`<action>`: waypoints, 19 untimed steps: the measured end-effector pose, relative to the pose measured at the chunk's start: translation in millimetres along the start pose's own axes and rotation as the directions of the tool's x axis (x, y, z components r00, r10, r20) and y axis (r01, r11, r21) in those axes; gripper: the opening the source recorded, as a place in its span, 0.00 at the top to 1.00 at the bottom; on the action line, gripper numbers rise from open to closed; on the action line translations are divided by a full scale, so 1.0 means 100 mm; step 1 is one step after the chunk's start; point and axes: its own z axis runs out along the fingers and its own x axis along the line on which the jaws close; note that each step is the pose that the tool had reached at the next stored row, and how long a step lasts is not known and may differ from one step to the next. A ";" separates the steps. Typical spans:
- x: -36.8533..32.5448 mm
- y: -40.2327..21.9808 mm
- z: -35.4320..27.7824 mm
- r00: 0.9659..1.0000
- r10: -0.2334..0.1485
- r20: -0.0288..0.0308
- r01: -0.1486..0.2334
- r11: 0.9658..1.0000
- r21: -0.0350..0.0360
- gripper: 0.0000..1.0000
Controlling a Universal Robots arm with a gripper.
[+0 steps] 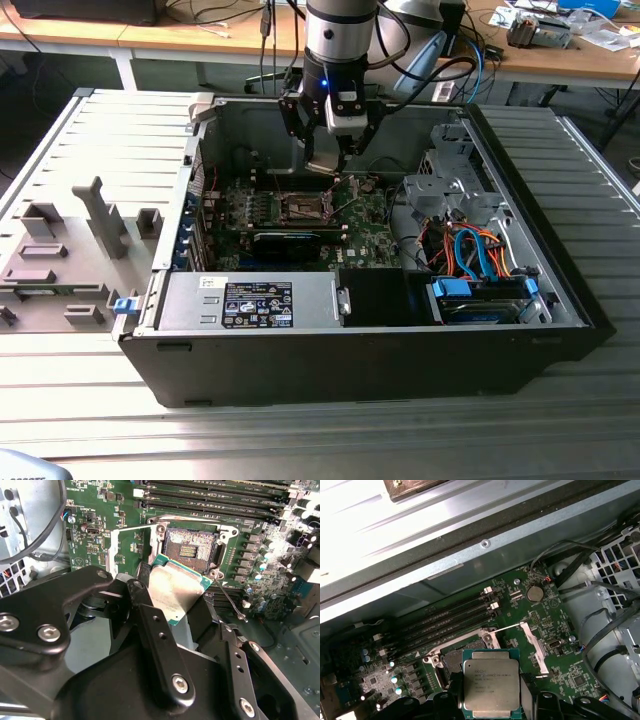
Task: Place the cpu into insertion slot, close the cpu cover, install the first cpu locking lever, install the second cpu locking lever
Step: 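Place the cpu into insertion slot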
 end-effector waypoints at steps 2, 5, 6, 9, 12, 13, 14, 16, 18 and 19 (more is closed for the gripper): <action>0.000 0.000 0.000 1.000 0.001 0.000 -0.001 1.000 0.000 0.45; 0.000 0.000 0.001 1.000 0.004 0.000 -0.004 1.000 0.000 0.45; 0.000 0.000 0.001 1.000 0.004 0.000 -0.004 1.000 0.000 0.45; 0.000 0.000 0.003 1.000 0.006 0.000 -0.006 1.000 0.000 0.45; 0.000 0.000 0.004 1.000 0.008 0.000 -0.008 1.000 0.000 0.45; 0.000 0.000 0.004 1.000 0.009 0.001 -0.009 1.000 0.000 0.45; 0.000 0.000 0.004 1.000 0.009 0.001 -0.009 1.000 0.000 0.45; 0.000 0.000 0.004 1.000 0.010 0.001 -0.010 1.000 0.000 0.45; 0.000 0.000 0.004 1.000 0.011 0.001 -0.011 1.000 0.000 0.45; 0.000 0.000 0.005 1.000 0.014 0.001 -0.014 1.000 0.000 0.45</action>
